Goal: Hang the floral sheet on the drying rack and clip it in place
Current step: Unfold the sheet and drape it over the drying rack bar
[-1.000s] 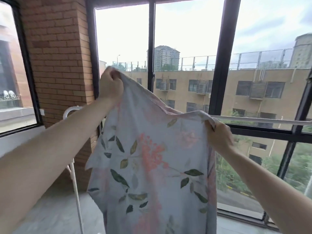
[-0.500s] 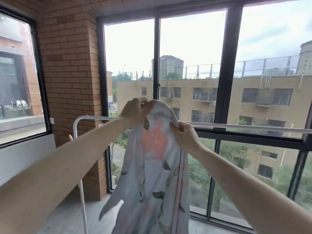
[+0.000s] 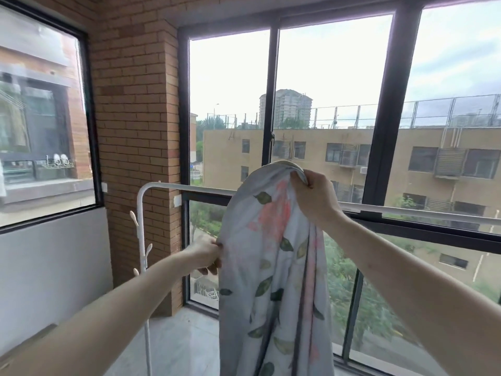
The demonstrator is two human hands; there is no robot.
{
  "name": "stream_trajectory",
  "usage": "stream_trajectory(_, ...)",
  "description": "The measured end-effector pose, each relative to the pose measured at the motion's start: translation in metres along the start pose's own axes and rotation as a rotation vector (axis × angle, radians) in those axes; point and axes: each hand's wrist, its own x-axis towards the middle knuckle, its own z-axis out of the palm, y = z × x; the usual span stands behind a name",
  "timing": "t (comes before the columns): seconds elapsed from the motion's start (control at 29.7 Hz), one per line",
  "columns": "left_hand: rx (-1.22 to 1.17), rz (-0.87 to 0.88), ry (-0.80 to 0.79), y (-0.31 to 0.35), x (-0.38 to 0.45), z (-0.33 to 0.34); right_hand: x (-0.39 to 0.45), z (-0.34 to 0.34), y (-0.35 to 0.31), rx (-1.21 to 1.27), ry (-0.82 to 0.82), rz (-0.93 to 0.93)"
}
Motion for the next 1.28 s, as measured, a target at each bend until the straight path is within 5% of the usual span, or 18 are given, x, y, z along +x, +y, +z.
stream_trajectory(0.13, -0.453, 0.043, 0.396, 0.027, 0.016, -0.064, 0.025, -0.008, 0.017, -0.051, 0.040, 0.026)
stream_trajectory(0.37, 0.013, 0.263, 0.902, 0.089, 0.047, -0.146, 0.083, -0.003, 0.017, -0.062, 0.066, -0.035)
stream_trajectory(0.71, 0.239, 0.427, 1.154, 0.152, 0.099, -0.237, 0.201, 0.014, -0.024, -0.173, 0.204, -0.321)
stream_trajectory(1.28, 0.288, 0.417, 1.341, 0.219, 0.225, -0.379, 0.365, 0.077, -0.060, -0.721, 0.442, -0.562)
